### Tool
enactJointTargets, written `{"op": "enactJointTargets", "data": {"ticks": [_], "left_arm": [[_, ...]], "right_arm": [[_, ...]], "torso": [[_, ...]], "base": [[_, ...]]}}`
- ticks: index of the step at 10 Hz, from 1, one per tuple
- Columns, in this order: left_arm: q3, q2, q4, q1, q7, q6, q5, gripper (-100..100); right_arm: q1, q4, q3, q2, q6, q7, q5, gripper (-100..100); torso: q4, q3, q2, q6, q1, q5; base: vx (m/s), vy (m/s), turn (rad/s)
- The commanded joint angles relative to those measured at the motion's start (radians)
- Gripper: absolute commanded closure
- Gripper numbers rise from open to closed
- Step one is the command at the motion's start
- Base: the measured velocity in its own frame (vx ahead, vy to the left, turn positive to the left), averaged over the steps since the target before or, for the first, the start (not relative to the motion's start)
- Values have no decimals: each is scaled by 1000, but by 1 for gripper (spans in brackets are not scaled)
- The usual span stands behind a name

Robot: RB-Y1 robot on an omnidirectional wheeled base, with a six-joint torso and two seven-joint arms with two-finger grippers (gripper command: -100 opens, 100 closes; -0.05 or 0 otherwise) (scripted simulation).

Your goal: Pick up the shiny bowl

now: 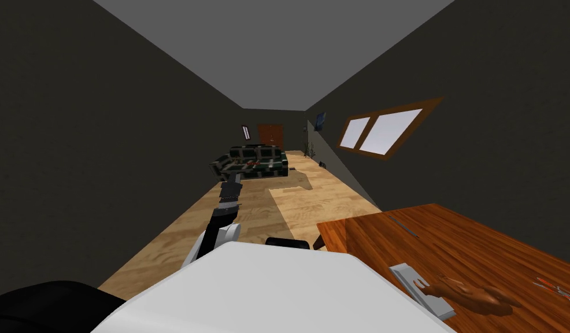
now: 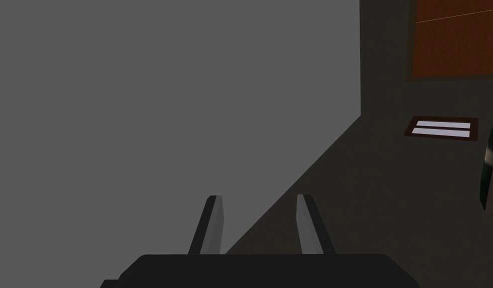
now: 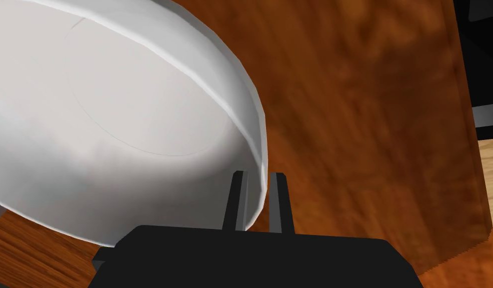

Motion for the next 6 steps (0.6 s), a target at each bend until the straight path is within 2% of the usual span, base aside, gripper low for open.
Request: {"op": "enactJointTargets", "data": {"ticks": [1, 2, 3, 4, 5, 6], "left_arm": [[0, 0, 0, 0, 0, 0, 0, 0], [0, 0, 0, 0, 0, 0, 0, 0], [0, 0, 0, 0, 0, 0, 0, 0], [0, 0, 0, 0, 0, 0, 0, 0], [0, 0, 0, 0, 0, 0, 0, 0], [0, 0, 0, 0, 0, 0, 0, 0]], "right_arm": [[0, 0, 0, 0, 0, 0, 0, 100], [0, 0, 0, 0, 0, 0, 0, 0], [21, -18, 5, -16, -31, -1, -3, 100], [31, -27, 7, -26, -38, -3, -5, 100], [20, -16, 6, -17, -28, -3, -4, 100], [20, -15, 6, -18, -33, -2, -4, 0]], "torso": [[0, 0, 0, 0, 0, 0], [0, 0, 0, 0, 0, 0], [0, 0, 0, 0, 0, 0], [0, 0, 0, 0, 1, 0], [0, 0, -1, 0, 1, 1], [0, -1, -1, -1, 1, 0]], "base": [[0, 0, 0], [0, 0, 0], [2, 7, 37], [6, 10, 23], [0, 0, 0], [0, 0, 0]]}}
